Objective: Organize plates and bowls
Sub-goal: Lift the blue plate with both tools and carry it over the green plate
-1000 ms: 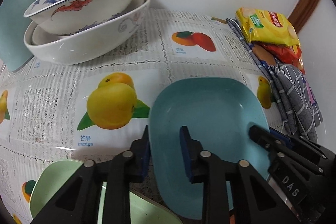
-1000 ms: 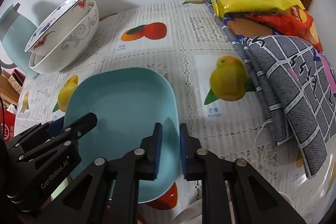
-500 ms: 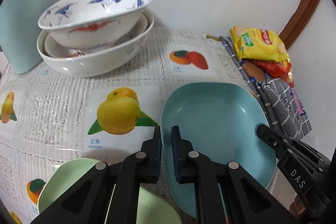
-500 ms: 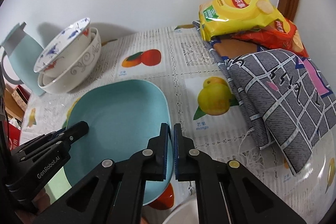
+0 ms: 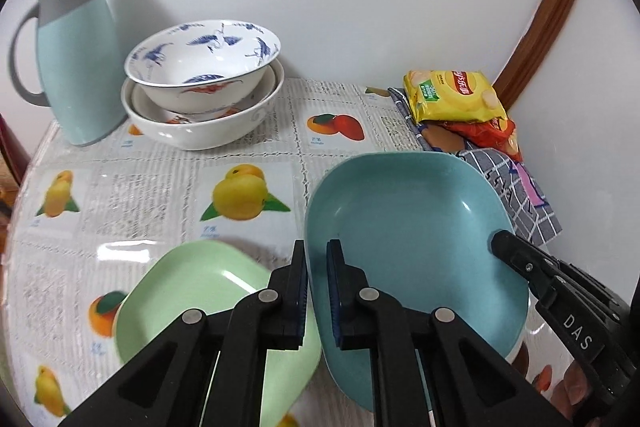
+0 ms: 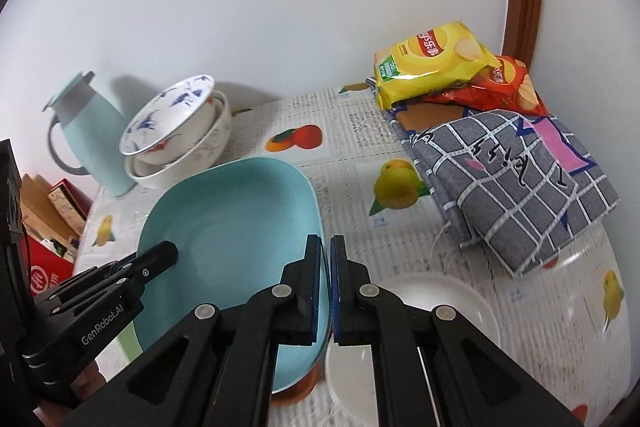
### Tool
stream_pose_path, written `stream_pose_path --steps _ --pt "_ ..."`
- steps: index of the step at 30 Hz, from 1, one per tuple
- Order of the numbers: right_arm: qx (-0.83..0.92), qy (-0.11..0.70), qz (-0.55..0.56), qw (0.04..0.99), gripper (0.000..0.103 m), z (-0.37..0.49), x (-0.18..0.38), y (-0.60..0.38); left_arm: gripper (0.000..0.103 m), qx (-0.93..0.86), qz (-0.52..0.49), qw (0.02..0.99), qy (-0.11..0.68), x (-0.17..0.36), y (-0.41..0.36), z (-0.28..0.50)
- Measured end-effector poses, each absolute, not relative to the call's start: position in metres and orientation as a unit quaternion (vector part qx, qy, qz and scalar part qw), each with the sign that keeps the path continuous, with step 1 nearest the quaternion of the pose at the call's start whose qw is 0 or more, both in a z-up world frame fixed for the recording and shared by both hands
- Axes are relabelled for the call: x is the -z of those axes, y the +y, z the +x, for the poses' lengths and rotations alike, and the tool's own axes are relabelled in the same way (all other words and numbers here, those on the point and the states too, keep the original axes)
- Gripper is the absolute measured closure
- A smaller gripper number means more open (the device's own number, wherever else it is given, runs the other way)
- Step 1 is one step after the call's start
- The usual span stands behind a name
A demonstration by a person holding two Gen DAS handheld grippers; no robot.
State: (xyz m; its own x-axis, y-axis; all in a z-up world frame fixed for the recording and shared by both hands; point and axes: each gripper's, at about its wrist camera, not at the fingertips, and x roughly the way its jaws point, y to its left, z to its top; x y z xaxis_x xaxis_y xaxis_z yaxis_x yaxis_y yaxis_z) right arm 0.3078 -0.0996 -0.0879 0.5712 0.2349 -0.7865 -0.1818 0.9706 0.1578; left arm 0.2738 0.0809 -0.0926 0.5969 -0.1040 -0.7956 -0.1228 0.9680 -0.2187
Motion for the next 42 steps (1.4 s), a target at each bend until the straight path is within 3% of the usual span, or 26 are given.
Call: stream_pose_path --steps 28,42 --pt "-0.128 0.41 0.045 0.902 0.099 0.201 0.039 -0.118 0.094 -0.008 -0.13 0.903 0.408 0.037 0.071 0.171" --pt "-0.146 0.407 0.029 0.901 0.098 0.18 0.037 -0.098 0.094 -0.028 -0.144 0.901 0.409 0.041 0.09 0.147"
